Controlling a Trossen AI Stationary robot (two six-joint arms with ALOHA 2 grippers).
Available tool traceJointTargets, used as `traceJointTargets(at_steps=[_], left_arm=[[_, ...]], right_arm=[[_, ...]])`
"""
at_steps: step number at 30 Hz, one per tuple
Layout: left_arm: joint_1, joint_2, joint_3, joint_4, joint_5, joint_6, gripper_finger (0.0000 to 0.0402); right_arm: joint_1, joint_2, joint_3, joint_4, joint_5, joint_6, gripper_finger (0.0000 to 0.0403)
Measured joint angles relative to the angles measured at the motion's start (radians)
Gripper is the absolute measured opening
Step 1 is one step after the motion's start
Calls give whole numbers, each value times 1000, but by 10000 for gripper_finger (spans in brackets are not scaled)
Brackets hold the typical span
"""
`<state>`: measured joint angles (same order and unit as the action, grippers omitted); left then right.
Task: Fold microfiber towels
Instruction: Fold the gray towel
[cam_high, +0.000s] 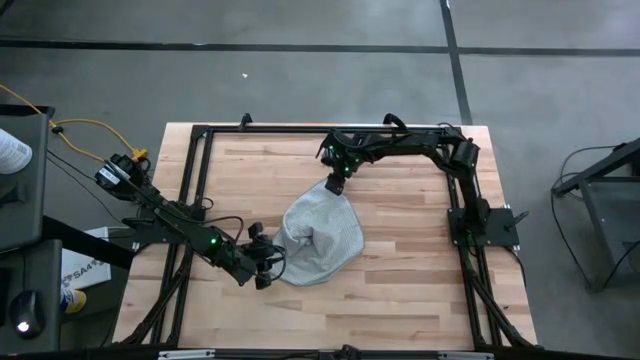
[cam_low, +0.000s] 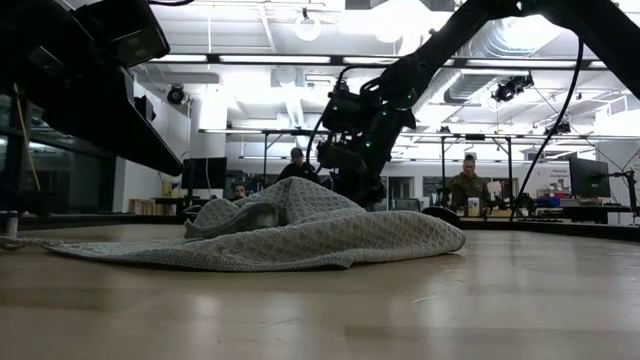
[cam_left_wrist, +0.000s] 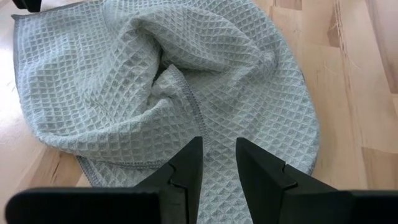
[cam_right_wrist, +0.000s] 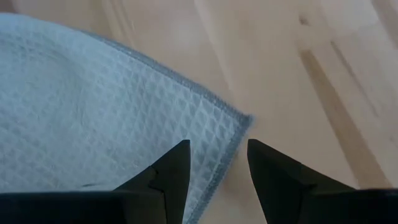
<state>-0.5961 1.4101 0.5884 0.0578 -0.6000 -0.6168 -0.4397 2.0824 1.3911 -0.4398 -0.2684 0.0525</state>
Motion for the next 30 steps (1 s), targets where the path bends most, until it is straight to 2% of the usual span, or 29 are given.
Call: traceJointTargets(at_steps=[6, 9, 24, 30], left_arm=[[0, 0, 0, -2, 10, -13, 97], [0, 0, 0, -2, 15, -16, 97], [0, 0, 0, -3, 17, -17, 97], [0, 0, 0, -3, 17, -17, 97]], right_arm=[[6, 42, 5, -9, 9, 5, 153], [16, 38, 4, -2, 26, 3, 153], [54, 29, 0, -30, -37, 29, 153], [86, 25, 0, -32, -16, 25, 153]])
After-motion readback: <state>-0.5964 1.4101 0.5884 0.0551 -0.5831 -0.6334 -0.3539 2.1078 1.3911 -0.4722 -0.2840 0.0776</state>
